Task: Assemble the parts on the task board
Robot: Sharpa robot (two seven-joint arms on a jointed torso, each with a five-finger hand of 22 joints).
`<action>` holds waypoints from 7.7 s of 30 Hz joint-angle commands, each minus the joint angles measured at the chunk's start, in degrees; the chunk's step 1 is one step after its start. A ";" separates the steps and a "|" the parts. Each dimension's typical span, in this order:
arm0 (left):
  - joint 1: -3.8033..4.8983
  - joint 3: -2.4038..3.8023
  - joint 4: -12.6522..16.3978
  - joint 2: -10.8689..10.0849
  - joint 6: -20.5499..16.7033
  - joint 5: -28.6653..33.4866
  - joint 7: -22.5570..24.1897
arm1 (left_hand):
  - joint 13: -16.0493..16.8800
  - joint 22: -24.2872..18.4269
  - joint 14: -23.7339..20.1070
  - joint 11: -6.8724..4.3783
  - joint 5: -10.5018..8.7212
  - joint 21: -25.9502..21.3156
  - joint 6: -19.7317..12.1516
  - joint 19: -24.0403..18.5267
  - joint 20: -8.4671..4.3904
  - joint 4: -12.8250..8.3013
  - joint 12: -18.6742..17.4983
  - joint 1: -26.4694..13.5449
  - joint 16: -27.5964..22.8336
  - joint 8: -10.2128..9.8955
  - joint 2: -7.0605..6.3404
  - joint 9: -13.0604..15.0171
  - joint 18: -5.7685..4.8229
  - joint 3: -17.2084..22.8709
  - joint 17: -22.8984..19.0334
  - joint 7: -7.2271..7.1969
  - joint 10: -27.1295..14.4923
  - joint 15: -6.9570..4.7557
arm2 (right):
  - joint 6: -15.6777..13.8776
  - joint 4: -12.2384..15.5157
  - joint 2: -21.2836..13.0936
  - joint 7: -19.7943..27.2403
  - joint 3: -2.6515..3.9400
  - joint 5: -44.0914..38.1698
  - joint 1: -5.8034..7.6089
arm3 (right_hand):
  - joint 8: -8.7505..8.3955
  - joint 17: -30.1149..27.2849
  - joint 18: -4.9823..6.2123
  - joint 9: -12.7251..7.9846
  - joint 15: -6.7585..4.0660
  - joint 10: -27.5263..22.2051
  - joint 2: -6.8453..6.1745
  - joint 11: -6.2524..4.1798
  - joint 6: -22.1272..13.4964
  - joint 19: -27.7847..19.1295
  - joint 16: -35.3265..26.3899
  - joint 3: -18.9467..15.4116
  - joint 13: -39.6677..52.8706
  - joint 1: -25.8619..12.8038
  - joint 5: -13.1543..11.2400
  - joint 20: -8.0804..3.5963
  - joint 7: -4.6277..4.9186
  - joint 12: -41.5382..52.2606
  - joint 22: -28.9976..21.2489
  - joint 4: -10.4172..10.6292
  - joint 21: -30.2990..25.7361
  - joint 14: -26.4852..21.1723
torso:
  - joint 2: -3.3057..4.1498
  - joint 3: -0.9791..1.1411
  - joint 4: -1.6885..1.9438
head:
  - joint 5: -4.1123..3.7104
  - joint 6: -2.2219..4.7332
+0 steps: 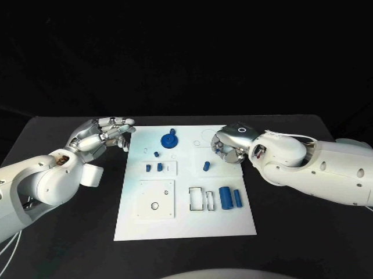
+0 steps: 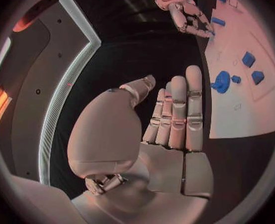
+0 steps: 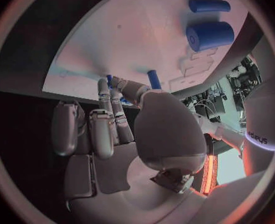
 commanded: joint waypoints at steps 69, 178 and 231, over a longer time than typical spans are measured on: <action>-0.65 0.03 -0.64 2.22 0.27 -0.20 0.05 | -0.09 0.12 -0.68 0.00 0.09 0.12 -0.16 -0.40 0.40 -0.08 -0.13 0.35 0.42 -0.17 0.15 -0.12 0.64 -0.23 0.22 0.50 -0.48 0.06 | -3.71 5.54 12.00 3.56 -0.09 5.12 -7.17 | 0.17 2.53 -0.33 0.29 -0.25 1.01 -0.17 -1.02 0.19 -0.24 0.34 0.26 0.13 -0.45 -0.02 -0.28 0.20 -0.15 0.13 0.27 -0.43 3.56 | 0.04 -0.08 -0.04 | 9.52 -1.48; -0.66 0.03 -0.70 1.90 1.37 -0.85 -0.62 | -0.06 0.21 -0.95 0.07 0.10 0.15 -0.34 -0.61 0.54 0.00 0.03 0.32 0.57 -0.17 0.27 -0.20 0.68 -0.40 0.49 0.55 -0.76 0.16 | 9.85 5.46 -0.55 1.60 0.21 16.70 1.17 | -3.91 -11.17 2.74 -4.19 1.60 -14.56 0.71 1.34 -13.19 -6.07 -5.67 -20.39 -2.35 3.35 -2.88 1.35 2.16 6.24 -13.45 7.60 -17.56 0.74 | 0.03 -0.07 0.05 | 7.03 -0.60; -0.66 0.02 -1.09 1.93 2.08 -0.88 -1.10 | -0.03 0.25 -0.99 0.07 0.09 0.19 -0.30 -0.63 0.57 0.06 0.15 0.32 0.66 -0.11 0.39 -0.21 0.70 -0.44 0.59 0.56 -0.74 0.17 | -2.93 10.33 -2.86 2.27 0.42 17.38 1.16 | 1.34 -7.12 1.41 -3.79 0.05 -3.59 0.55 -0.59 -1.79 -3.05 -2.82 -4.53 -2.56 0.75 -3.67 -0.03 0.13 3.88 -6.25 9.72 -10.88 1.73 | -0.03 -0.04 -0.04 | 6.99 -1.00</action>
